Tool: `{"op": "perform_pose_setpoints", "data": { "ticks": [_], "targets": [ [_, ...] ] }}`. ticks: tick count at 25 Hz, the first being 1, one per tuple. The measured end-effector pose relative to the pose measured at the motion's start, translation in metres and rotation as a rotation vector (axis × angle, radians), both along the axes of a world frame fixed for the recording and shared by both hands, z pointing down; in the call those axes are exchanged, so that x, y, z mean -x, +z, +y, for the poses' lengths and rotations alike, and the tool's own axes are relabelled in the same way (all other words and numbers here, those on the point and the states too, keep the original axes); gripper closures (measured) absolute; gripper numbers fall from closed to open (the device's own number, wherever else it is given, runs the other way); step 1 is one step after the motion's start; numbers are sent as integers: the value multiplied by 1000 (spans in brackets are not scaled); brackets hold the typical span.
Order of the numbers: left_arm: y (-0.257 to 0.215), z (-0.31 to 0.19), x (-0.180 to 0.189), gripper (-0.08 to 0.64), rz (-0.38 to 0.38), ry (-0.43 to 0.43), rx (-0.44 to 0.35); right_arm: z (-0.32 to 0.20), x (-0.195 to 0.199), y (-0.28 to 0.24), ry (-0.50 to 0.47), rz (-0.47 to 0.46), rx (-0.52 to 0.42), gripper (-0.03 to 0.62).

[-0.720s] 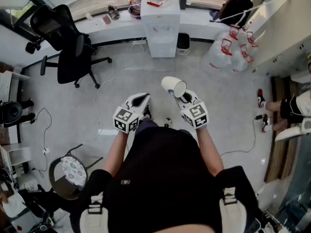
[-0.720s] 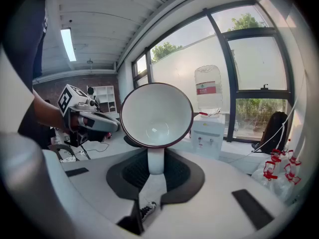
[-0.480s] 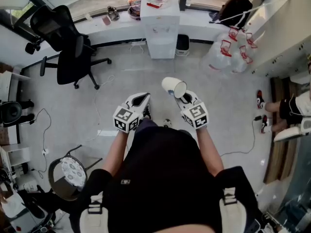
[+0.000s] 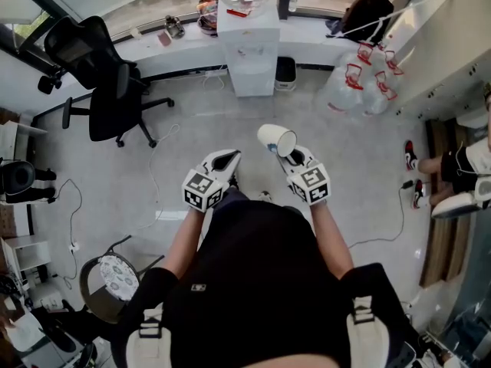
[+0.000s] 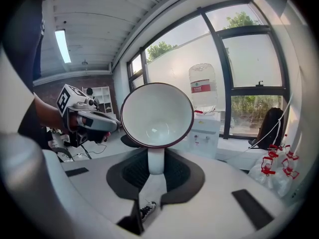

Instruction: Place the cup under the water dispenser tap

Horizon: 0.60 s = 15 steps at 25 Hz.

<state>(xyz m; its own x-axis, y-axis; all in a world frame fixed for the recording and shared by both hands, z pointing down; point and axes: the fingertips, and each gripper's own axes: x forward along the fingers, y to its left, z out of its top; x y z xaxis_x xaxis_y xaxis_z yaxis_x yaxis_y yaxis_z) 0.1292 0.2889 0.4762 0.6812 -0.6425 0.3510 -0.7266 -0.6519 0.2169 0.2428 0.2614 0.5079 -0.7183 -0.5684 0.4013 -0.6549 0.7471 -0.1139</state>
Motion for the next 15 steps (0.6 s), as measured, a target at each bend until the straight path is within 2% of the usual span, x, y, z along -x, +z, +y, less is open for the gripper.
{"op": "perform_pose_setpoints", "data": {
  "ticks": [7,15],
  "targets": [
    [8,-7,10,560,2,-5,18,-6,5,9,3,7,12,552],
    [13,-20,30,560,23,-19,48,-22,28,9,-15,35,26,552]
  ]
}}
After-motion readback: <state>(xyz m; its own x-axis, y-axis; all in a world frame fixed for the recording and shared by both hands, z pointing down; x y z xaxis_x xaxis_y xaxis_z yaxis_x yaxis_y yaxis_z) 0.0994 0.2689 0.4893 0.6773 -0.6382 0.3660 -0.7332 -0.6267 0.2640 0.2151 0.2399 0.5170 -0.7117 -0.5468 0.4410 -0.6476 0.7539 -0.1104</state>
